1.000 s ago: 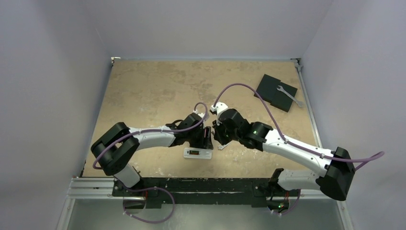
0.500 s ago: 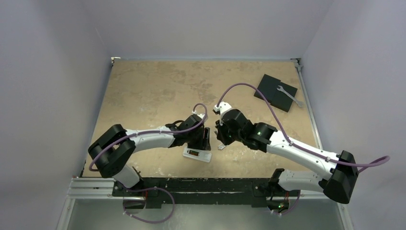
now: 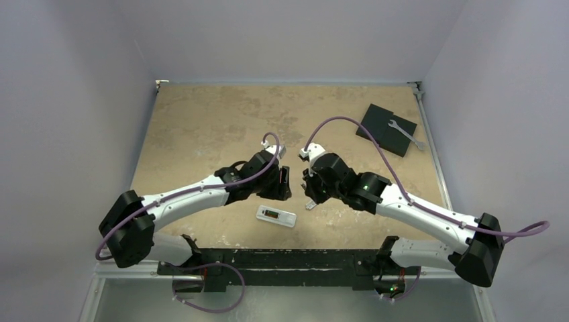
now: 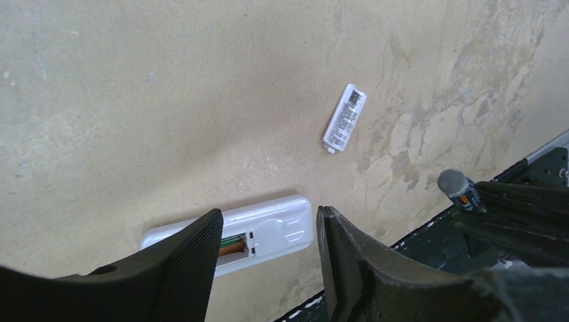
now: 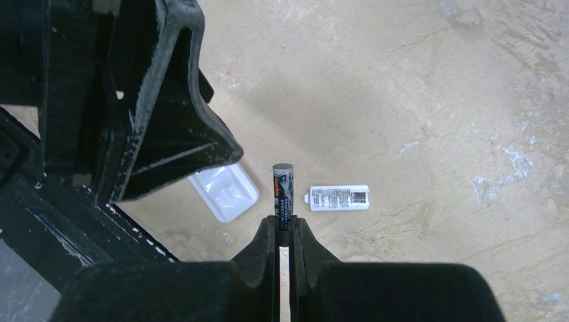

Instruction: Load the batteries into the remote control

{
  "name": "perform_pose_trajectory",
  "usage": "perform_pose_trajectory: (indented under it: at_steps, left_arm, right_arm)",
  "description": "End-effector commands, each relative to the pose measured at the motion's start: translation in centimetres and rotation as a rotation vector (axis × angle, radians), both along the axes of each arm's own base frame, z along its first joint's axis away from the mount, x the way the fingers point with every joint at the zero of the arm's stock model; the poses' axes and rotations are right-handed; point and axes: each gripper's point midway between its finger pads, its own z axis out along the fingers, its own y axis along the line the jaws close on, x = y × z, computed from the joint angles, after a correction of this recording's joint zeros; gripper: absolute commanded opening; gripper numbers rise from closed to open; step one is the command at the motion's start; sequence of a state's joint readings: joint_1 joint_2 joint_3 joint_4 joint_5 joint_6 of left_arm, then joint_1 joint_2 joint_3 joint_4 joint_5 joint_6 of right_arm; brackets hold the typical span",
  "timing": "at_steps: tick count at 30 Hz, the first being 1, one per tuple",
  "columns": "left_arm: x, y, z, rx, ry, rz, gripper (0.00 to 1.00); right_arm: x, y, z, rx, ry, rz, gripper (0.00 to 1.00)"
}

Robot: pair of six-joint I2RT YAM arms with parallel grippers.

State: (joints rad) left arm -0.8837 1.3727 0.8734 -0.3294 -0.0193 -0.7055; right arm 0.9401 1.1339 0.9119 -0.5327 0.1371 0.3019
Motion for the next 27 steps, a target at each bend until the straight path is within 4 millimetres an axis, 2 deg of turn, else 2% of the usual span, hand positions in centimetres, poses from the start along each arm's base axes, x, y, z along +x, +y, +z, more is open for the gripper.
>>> perform_pose_trajectory:
  at_steps: [1, 9, 12, 20, 27]
  left_arm:
    - [1.3, 2.1, 1.4, 0.052, -0.055, 0.034, 0.54]
    - [2.2, 4.9, 1.7, 0.025, -0.04, 0.104, 0.54]
    - [2.3, 6.1, 1.1, 0.026, -0.022, 0.131, 0.54]
    - [2.0, 8.2, -0.5, 0.042, 0.017, 0.193, 0.6]
    - [1.6, 9.6, -1.7, 0.035, 0.047, 0.26, 0.68]
  right_arm:
    - [0.2, 0.6, 1.4, 0.018, -0.046, 0.066, 0.03]
    - [0.7, 0.5, 2.1, -0.043, -0.108, 0.155, 0.02]
    - [0.3, 1.3, 2.1, -0.049, -0.13, 0.253, 0.02]
    - [-0.3, 2.8, 1.0, -0.055, -0.108, 0.372, 0.03]
    - [-0.9, 4.5, -0.5, -0.075, -0.067, 0.433, 0.04]
